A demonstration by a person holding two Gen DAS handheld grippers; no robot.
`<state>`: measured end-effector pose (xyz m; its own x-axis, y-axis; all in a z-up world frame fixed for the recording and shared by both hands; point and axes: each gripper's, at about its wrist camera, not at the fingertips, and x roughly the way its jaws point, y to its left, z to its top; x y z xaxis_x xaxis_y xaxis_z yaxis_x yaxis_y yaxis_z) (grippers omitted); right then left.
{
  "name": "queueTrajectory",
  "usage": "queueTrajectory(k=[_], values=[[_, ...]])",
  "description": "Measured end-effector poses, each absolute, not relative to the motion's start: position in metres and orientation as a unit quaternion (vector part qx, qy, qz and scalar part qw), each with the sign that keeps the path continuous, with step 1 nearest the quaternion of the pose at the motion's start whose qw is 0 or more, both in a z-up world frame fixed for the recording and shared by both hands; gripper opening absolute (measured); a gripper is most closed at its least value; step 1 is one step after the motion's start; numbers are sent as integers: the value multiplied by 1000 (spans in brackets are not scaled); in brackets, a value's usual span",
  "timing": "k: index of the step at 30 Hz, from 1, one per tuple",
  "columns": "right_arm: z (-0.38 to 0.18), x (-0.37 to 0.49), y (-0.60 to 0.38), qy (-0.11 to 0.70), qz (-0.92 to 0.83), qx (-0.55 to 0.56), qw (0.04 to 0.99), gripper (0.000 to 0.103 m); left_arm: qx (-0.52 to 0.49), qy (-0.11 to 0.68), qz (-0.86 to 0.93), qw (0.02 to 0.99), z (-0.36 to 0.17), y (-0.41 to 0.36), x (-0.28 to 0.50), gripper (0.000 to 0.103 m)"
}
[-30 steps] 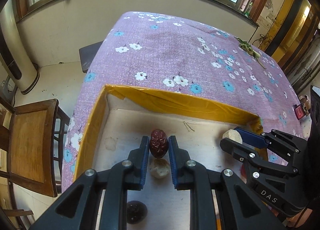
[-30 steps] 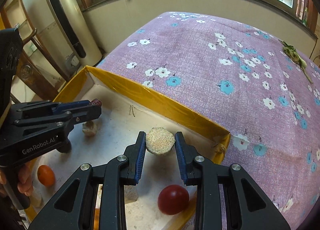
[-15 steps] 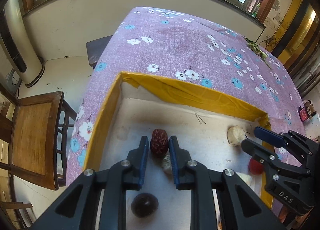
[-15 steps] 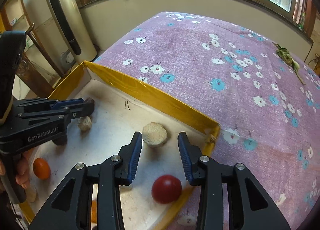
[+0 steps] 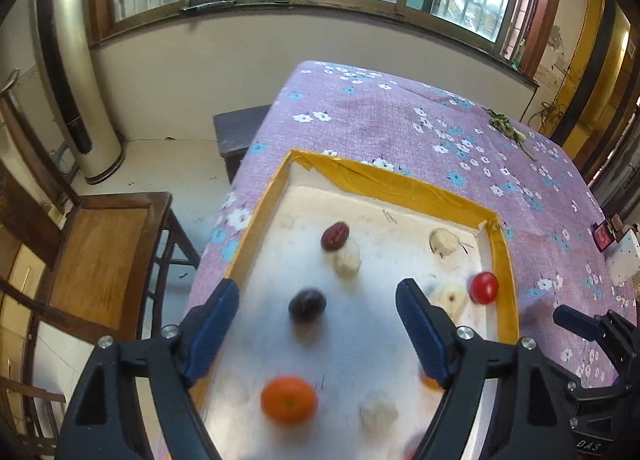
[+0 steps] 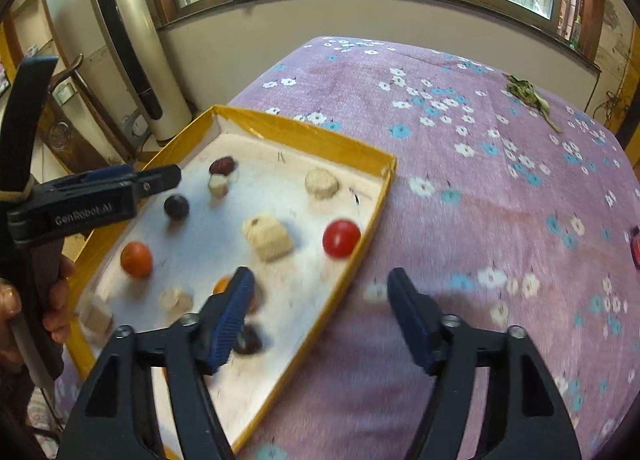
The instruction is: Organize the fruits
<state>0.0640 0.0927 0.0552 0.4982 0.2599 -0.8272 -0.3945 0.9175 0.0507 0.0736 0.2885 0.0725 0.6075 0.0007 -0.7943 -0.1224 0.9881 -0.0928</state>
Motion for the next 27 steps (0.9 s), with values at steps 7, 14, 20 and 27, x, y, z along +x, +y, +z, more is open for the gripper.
queueTrajectory(k=[7, 14, 20, 27], values=[[46, 0, 63, 478, 173, -69, 858, 87, -67, 422, 103, 898, 77, 272, -6, 98], [48, -54, 32, 446, 166, -77, 876, 91, -95, 429, 95, 893, 63, 236, -69, 102], [49, -75, 15, 436, 156, -60, 884, 97, -97, 446, 109, 883, 50, 223, -101, 102], [57, -97, 15, 410, 112, -57, 903, 97, -48, 400, 107, 909, 55, 220, -120, 102]])
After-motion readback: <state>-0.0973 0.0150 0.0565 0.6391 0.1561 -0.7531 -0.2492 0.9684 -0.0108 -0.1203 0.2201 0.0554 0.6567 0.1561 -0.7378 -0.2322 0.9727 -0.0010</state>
